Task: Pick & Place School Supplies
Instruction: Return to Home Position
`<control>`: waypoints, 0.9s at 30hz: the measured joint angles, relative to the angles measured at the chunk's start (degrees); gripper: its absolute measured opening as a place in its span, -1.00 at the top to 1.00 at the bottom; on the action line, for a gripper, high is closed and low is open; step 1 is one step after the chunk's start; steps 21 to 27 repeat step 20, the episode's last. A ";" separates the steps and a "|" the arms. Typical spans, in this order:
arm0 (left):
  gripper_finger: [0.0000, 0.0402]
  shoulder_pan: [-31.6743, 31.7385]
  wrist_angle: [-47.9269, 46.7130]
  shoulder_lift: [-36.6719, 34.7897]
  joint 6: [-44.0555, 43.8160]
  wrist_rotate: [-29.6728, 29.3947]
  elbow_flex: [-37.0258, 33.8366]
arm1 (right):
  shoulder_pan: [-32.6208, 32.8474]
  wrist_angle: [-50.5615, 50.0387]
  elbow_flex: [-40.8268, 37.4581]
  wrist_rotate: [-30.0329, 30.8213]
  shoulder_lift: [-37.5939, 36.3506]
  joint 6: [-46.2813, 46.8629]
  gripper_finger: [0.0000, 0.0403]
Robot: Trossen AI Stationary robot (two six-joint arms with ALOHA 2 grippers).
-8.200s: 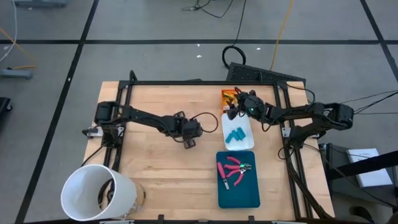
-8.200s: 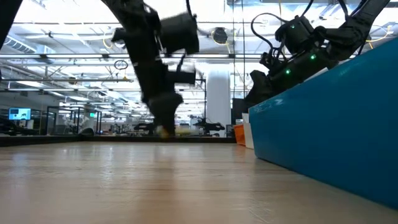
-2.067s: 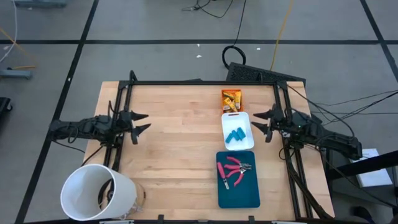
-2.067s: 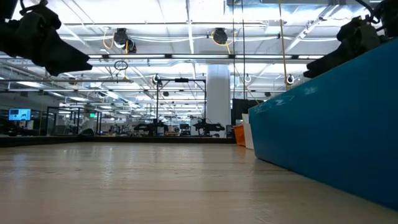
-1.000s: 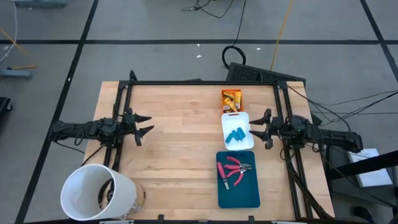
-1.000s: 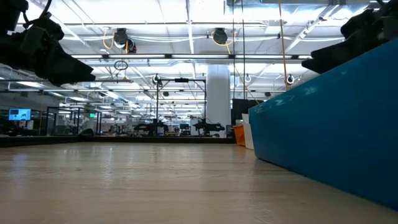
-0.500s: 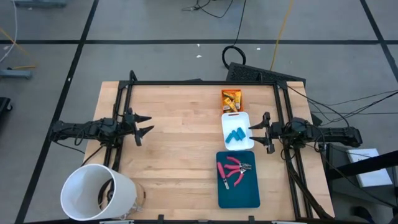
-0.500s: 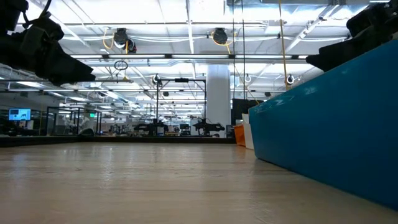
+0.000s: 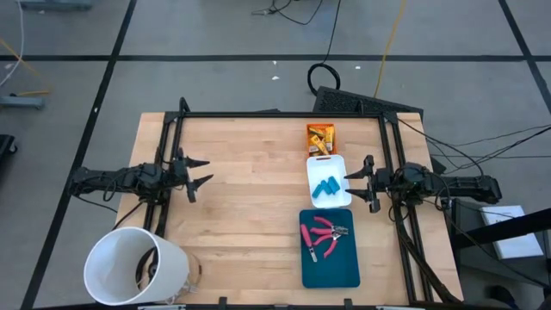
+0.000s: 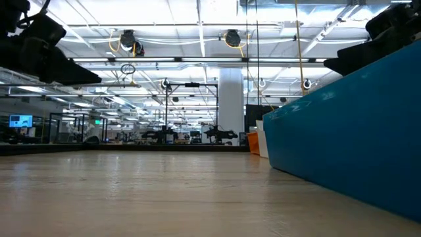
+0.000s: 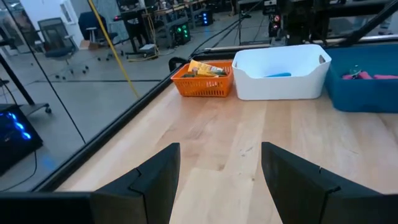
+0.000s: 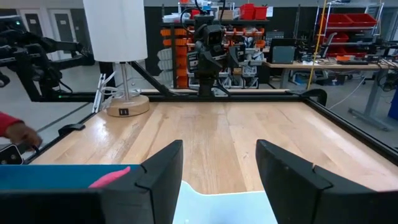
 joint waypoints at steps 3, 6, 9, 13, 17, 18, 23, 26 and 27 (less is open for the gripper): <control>-0.14 0.00 0.00 0.00 -0.05 0.00 0.00 | 0.00 0.00 0.00 0.00 0.00 -0.02 0.04; -0.14 0.00 0.00 0.00 -0.30 0.01 0.02 | 0.00 0.00 0.00 0.00 0.00 -0.02 0.04; -0.14 0.00 0.00 0.00 -0.26 0.01 0.02 | 0.00 0.00 0.00 0.00 0.00 -0.02 0.03; -0.14 0.00 0.00 0.00 -0.25 0.01 0.02 | 0.00 0.00 0.00 0.00 0.00 -0.04 0.04; -0.14 0.00 0.00 0.00 -0.24 0.00 0.02 | 0.00 0.00 0.00 0.00 0.00 -0.04 0.04; -0.14 0.00 0.00 0.00 -0.25 0.01 0.02 | 0.00 0.00 0.00 0.00 0.00 -0.04 0.04; -0.14 0.00 0.00 0.00 -0.24 0.01 0.02 | 0.00 0.00 0.00 0.00 0.00 -0.04 0.04; -0.14 0.00 0.00 0.00 -0.24 0.01 0.02 | 0.00 0.00 0.00 0.00 0.00 -0.04 0.04; -0.14 0.00 0.00 0.00 -0.24 0.01 0.02 | 0.00 0.00 0.00 0.00 0.00 -0.04 0.04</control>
